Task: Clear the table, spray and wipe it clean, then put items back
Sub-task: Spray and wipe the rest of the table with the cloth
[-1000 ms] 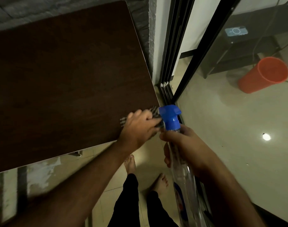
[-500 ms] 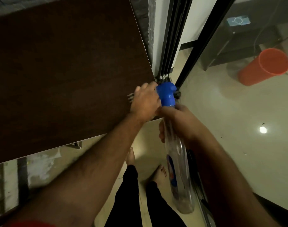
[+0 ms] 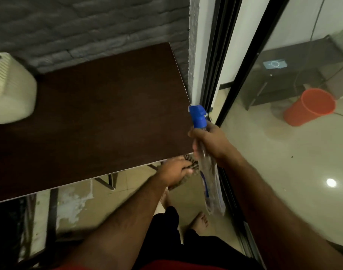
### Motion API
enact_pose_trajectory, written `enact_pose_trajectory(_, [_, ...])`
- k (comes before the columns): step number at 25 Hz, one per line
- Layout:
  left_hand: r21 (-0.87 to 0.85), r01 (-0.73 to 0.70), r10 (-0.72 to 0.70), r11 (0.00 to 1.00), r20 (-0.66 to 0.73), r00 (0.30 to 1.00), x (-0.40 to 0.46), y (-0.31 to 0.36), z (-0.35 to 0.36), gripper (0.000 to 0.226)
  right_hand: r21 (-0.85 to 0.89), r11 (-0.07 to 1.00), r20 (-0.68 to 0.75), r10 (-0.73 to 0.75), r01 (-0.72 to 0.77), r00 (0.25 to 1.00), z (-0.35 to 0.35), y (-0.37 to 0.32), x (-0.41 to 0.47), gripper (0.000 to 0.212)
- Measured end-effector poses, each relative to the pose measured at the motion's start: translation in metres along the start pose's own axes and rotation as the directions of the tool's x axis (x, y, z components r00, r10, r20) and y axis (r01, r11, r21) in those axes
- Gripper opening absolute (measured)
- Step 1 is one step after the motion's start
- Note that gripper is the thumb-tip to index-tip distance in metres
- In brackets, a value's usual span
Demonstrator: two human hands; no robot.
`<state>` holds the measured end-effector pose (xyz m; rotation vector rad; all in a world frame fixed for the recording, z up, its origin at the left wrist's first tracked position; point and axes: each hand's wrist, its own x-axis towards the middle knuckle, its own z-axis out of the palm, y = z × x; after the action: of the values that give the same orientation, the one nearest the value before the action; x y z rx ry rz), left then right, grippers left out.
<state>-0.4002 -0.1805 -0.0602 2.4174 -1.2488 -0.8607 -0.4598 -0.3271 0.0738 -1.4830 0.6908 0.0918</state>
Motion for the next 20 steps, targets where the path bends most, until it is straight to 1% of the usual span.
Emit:
enact_pose_trajectory(1, [-0.006, 0.019, -0.019, 1.000, -0.014, 1.000, -0.012, 0.000, -0.002, 0.030, -0.012, 1.000, 0.020, -0.028, 0.028, 0.999, 0.004, -0.005, -0.005, 0.026])
enact_pose_trajectory(3, [-0.056, 0.047, -0.054, 0.997, -0.134, 0.989, -0.026, -0.004, -0.010, 0.029, -0.040, 0.995, 0.022, -0.087, 0.088, 0.996, 0.011, -0.013, -0.009, 0.028])
enact_pose_trajectory(5, [-0.066, 0.068, -0.083, 0.995, -0.256, 0.963, -0.037, -0.004, -0.034, 0.025, -0.085, 0.985, -0.023, -0.153, 0.151, 0.988, 0.021, -0.023, -0.013, 0.029])
enact_pose_trajectory(8, [-0.089, 0.081, -0.108, 0.993, -0.362, 0.926, -0.045, -0.008, -0.070, 0.026, -0.132, 0.967, -0.066, -0.230, 0.220, 0.971, 0.035, -0.039, -0.014, 0.029])
enact_pose_trajectory(12, [-0.108, 0.077, -0.115, 0.991, -0.421, 0.900, -0.049, -0.024, -0.104, 0.027, -0.170, 0.941, -0.092, -0.310, 0.292, 0.946, 0.052, -0.055, -0.013, 0.020])
enact_pose_trajectory(16, [-0.153, 0.067, -0.133, 0.986, -0.477, 0.869, -0.061, -0.055, -0.140, 0.032, -0.212, 0.912, -0.089, -0.376, 0.351, 0.922, 0.083, -0.080, -0.004, 0.023])
enact_pose_trajectory(20, [-0.188, 0.077, -0.166, 0.979, -0.525, 0.835, -0.092, -0.104, -0.187, 0.033, -0.245, 0.884, -0.079, -0.428, 0.398, 0.900, 0.139, -0.105, 0.016, 0.023])
